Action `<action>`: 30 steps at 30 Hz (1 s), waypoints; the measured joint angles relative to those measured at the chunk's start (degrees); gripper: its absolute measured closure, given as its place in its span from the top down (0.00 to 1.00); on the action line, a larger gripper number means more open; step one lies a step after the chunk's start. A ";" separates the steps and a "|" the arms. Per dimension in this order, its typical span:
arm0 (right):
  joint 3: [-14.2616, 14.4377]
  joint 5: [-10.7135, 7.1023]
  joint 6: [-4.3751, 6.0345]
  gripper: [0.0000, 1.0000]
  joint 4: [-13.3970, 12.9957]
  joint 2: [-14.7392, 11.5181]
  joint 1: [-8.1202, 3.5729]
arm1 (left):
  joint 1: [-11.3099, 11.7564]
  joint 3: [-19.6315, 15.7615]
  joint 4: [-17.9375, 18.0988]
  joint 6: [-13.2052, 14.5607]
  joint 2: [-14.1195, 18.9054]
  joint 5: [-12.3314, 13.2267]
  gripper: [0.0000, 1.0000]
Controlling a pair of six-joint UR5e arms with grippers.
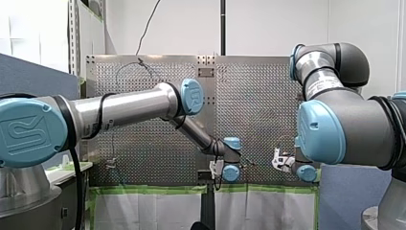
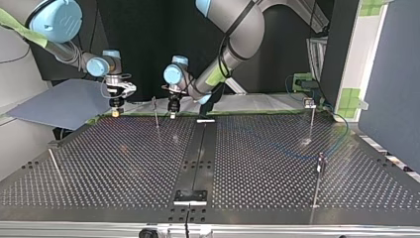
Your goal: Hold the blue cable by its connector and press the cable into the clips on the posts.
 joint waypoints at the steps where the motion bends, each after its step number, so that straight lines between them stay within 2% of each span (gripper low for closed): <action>1: -0.32 -0.03 0.07 0.00 0.06 0.12 -0.03 | 0.13 0.22 -0.02 -0.01 0.00 -0.08 0.00; 10: -2.96 -0.03 0.12 0.00 1.86 1.27 0.00 | 0.99 2.08 0.01 0.17 -0.02 -1.49 0.00; 21: -3.73 -0.14 0.21 0.00 2.16 1.35 0.02 | 1.51 3.31 -1.12 0.90 0.02 -2.07 0.00; 22: -3.73 -0.15 0.21 0.00 2.16 1.36 0.05 | 1.51 3.30 -1.28 0.93 0.01 -2.08 0.05; 23: -3.73 -0.15 0.20 0.00 2.17 1.36 0.08 | 1.52 3.28 -1.48 0.93 0.01 -2.08 0.17; 24: -3.74 -0.15 0.18 0.00 2.17 1.36 0.11 | 1.52 3.24 -1.82 0.94 0.02 -2.10 0.17; 25: -3.74 -0.15 0.16 0.00 2.19 1.36 0.14 | 1.52 3.21 -2.09 0.94 0.02 -2.15 0.34; 26: -3.74 -0.15 0.15 0.00 2.21 1.36 0.16 | 1.53 3.18 -2.40 0.95 0.02 -2.25 0.39; 27: -3.74 -0.15 0.14 0.00 2.22 1.36 0.17 | 1.53 3.14 -2.91 0.97 0.02 -2.51 0.39; 29: -3.74 -0.15 0.13 0.00 2.24 1.37 0.18 | 1.52 3.11 -3.73 1.03 0.02 -3.08 0.68; 30: -3.74 -0.15 0.13 0.00 2.25 1.38 0.18 | 1.49 3.10 -4.26 1.13 0.02 -3.33 0.68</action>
